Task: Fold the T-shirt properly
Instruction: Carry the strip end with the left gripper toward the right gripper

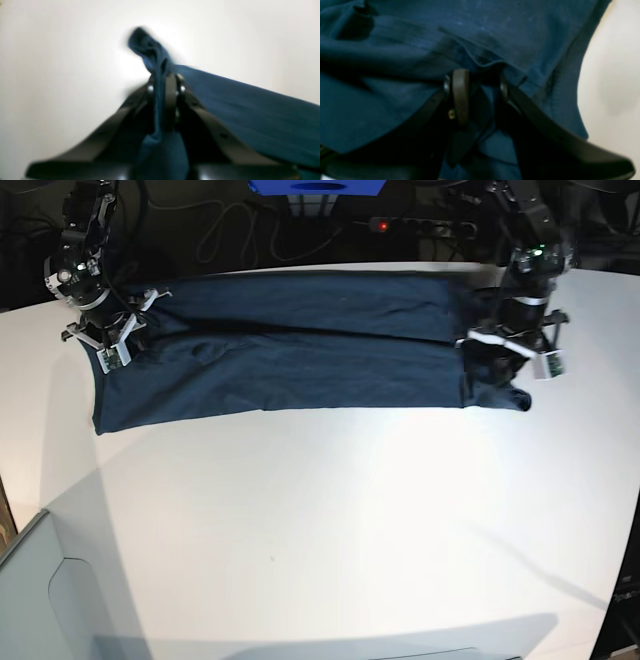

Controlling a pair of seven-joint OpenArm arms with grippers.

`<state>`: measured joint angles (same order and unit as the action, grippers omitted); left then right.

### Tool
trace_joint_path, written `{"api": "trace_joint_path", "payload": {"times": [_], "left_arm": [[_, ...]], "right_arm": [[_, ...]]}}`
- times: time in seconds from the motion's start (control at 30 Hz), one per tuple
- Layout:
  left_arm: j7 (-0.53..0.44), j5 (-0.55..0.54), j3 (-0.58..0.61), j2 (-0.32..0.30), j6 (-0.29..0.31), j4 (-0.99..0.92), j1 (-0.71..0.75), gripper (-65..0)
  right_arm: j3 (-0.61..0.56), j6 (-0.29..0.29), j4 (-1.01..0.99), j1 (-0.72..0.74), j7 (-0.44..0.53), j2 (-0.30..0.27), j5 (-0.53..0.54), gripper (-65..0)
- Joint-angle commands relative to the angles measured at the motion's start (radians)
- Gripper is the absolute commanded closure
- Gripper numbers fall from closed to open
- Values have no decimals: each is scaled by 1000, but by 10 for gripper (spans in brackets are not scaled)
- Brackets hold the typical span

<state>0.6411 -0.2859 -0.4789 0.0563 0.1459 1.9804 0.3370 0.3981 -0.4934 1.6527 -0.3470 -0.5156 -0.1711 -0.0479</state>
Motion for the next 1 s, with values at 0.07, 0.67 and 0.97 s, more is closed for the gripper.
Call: {"api": "trace_joint_path", "payload": {"times": [0.07, 0.67, 0.97], "left_arm": [[-10, -3, 78, 50, 2, 17, 1, 0], [-20, -2, 566, 98, -1, -125, 34, 0], [-96, -2, 678, 96, -1, -165, 3, 0]], "right_arm": [[5, -4, 17, 6, 15, -11, 10, -135], [3, -4, 22, 6, 12, -14, 10, -135], [3, -4, 20, -1, 12, -28, 10, -135]]}}
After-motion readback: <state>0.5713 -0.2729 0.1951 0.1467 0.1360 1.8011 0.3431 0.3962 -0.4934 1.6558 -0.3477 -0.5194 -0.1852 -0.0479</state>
